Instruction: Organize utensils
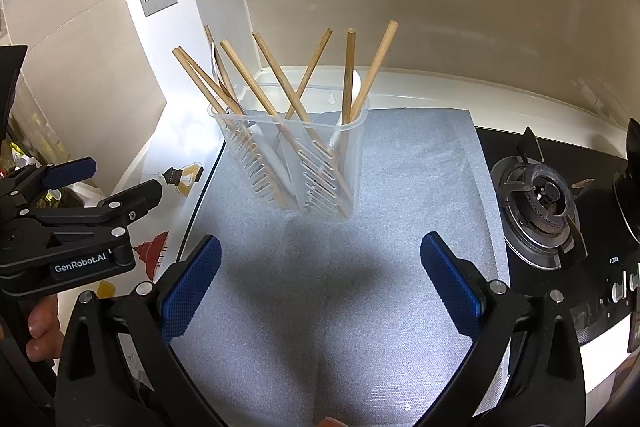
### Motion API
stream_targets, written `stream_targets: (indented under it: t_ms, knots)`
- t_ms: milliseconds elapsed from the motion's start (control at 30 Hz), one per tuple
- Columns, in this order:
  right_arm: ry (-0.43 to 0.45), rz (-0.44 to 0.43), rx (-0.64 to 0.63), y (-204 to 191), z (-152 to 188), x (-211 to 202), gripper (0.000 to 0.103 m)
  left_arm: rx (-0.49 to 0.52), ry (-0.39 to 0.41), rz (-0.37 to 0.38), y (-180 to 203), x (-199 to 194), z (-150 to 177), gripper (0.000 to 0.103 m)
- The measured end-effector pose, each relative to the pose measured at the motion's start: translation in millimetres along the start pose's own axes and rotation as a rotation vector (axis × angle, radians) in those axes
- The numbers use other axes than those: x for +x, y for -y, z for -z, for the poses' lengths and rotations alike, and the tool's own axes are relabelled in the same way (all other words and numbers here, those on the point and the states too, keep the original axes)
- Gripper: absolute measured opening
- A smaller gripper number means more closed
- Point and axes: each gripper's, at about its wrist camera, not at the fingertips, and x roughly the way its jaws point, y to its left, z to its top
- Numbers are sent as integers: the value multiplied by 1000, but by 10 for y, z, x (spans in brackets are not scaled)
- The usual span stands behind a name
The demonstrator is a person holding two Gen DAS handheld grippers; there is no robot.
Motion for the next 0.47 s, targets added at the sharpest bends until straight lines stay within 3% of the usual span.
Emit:
stream_targets:
  t_ms: [100,467]
  knots:
    - [4,-1,-2,-17,0,-11,98,-1,19,-12,14,-24,21,90]
    - [5,-5,-5,-30,-8,-20,98,-21,-31,5,-3,35,38,90]
